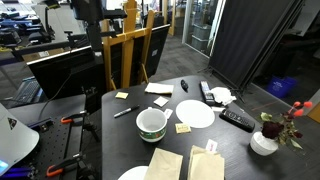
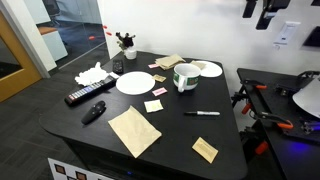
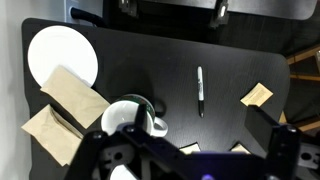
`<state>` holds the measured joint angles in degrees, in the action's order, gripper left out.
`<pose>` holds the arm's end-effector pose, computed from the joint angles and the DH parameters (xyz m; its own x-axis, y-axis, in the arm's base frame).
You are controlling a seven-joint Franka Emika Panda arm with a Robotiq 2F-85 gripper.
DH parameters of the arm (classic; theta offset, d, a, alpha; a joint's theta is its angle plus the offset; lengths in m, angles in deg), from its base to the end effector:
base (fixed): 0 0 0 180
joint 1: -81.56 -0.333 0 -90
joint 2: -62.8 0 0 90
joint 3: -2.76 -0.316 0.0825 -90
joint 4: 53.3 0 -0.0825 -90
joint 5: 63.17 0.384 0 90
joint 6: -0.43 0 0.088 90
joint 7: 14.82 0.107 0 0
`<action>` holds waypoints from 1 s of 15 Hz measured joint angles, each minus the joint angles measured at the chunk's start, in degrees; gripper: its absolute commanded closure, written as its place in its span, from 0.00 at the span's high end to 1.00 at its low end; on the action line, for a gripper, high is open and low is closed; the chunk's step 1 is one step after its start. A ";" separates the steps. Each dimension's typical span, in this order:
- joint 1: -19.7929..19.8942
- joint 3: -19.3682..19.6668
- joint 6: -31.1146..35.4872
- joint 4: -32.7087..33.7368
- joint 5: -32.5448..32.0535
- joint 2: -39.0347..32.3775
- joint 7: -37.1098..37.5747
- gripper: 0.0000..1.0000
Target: Put the black pen inside the white mug
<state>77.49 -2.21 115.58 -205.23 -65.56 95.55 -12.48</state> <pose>0.3505 0.0522 0.4148 0.9907 0.1170 -0.0696 0.1229 -0.9887 0.0861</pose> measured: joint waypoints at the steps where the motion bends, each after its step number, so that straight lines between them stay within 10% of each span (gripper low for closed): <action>1: -0.22 0.00 2.00 -0.81 0.52 -0.44 0.00 1.00; 15: -2.16 -1.46 34.91 -7.35 2.91 -18.75 4.52 1.00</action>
<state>75.32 -3.68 150.49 -212.58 -62.65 76.80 -7.96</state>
